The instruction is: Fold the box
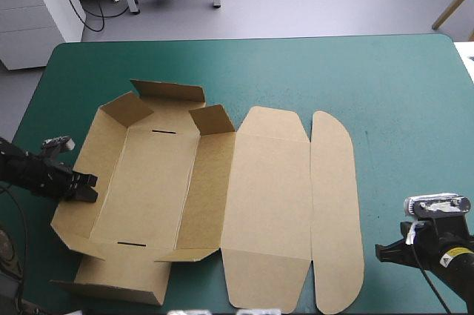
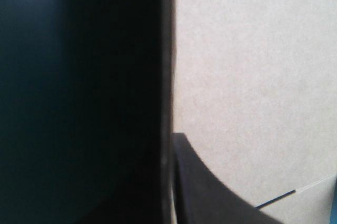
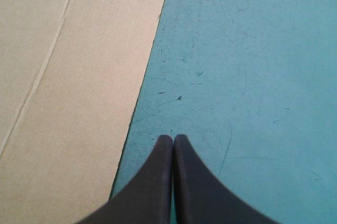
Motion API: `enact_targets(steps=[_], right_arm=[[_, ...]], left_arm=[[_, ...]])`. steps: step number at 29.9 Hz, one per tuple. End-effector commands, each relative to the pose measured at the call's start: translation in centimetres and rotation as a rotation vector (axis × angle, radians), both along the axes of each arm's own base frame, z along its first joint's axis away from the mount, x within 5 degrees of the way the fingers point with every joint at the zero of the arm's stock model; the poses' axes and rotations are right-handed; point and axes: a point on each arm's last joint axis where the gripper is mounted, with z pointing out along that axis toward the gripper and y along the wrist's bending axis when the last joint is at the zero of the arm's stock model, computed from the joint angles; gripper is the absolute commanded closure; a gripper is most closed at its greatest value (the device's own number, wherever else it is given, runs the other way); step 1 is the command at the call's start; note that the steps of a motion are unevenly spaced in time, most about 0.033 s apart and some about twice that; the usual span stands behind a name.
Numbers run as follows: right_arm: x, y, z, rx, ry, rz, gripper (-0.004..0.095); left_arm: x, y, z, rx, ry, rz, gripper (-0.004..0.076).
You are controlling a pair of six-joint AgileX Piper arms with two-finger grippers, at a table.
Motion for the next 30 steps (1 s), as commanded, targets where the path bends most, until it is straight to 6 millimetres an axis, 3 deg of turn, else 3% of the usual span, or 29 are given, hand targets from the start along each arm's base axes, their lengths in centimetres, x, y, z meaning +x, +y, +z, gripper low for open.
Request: enact_targets(steps=[1,7,11,16,23,30], right_arm=[[0.4,0.0,1.2,0.003,-0.077,-0.005,0.0927],[0.4,0.0,1.2,0.003,-0.077,-0.005,0.0928],[0.4,0.0,1.2,0.003,-0.077,-0.005,0.0928],[0.4,0.0,1.2,0.003,-0.077,-0.005,0.0927],[0.4,0.0,1.2,0.003,-0.077,-0.005,0.0927],[0.5,0.0,1.1,0.003,-0.071,-0.005,0.0927]], left_arm=[[2.0,-3.0,4.4,-0.010,-0.093,-0.094,0.0734],[5.5,-8.8,9.3,0.254,-0.309,-0.314,0.0734],[6.9,-13.1,11.6,0.460,-0.503,-0.442,0.0734],[7.6,-18.8,14.3,0.598,-0.783,-0.590,0.0734],[6.6,-25.2,14.8,0.736,-1.016,-0.942,0.0734],[5.8,-29.8,15.3,0.767,-1.244,-1.043,0.0734]])
